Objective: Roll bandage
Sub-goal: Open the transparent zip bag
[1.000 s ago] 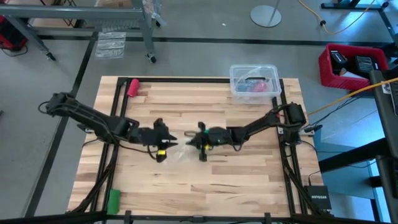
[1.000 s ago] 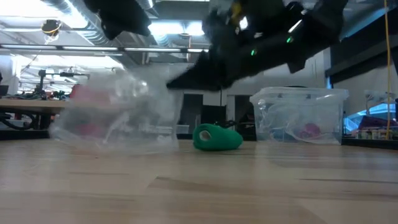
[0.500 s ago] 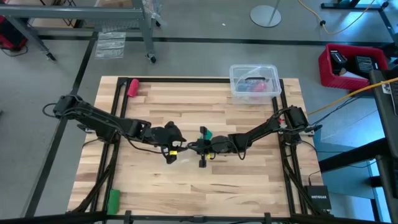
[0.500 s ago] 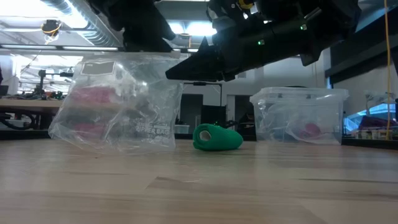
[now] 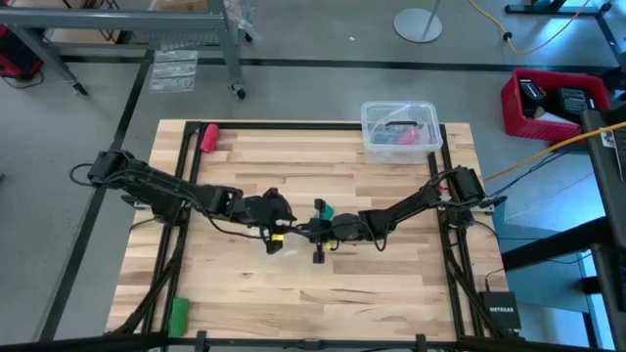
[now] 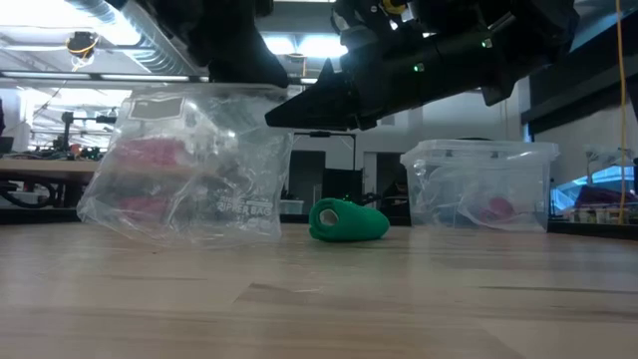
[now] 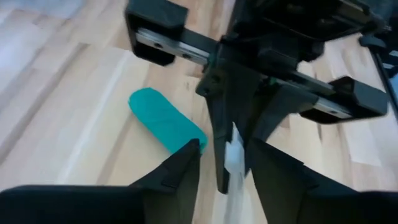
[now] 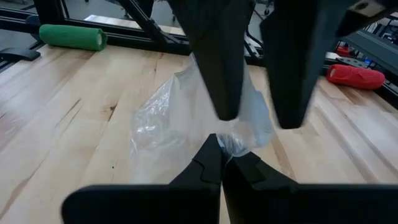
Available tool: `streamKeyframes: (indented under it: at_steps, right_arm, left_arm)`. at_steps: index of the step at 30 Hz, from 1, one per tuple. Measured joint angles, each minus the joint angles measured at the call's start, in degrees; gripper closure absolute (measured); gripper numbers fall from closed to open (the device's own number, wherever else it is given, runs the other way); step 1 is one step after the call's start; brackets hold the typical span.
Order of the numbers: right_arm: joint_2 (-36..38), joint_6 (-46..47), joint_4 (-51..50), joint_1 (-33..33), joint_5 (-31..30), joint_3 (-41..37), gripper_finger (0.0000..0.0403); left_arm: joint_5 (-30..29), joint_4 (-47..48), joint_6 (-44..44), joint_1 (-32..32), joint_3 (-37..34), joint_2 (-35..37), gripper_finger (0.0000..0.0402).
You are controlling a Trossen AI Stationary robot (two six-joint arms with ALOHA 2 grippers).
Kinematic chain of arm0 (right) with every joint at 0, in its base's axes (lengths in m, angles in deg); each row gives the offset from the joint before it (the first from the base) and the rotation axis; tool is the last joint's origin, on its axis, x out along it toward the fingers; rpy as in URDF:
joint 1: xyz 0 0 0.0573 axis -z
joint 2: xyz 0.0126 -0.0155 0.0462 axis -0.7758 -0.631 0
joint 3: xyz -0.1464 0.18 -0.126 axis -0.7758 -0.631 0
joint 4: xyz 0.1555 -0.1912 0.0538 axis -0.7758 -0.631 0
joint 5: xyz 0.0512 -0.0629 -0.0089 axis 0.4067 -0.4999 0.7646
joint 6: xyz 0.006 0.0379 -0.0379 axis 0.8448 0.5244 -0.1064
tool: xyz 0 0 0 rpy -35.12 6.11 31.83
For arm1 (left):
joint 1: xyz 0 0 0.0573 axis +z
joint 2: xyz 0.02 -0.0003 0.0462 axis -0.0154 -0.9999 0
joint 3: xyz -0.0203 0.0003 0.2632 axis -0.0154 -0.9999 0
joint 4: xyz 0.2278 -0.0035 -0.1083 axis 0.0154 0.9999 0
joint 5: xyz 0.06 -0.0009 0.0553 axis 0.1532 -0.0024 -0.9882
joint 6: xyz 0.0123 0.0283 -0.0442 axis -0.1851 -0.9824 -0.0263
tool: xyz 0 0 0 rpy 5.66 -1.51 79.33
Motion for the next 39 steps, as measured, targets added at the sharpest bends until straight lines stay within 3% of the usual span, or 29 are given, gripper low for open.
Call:
streamKeyframes:
  at_steps: [15,24,34,39]
  right_arm:
    - [0.0,0.0,0.0,0.0,0.0,0.0,0.0398]
    - [0.8,7.0,-1.0,0.0,0.1,0.0,0.0392]
    - [10.8,9.4,-14.8,-0.4,1.7,0.0,0.0272]
    - [11.2,9.3,-14.1,-0.3,3.0,0.0,0.0246]
  left_arm:
    - [2.3,1.3,-0.1,0.4,0.0,0.0,0.0381]
    - [2.2,1.5,-1.1,-0.7,0.0,0.0,0.0383]
    - [-0.8,4.9,-1.3,-3.5,0.0,2.8,0.0386]
    - [-2.8,4.7,-1.8,-4.1,0.0,2.8,0.0381]
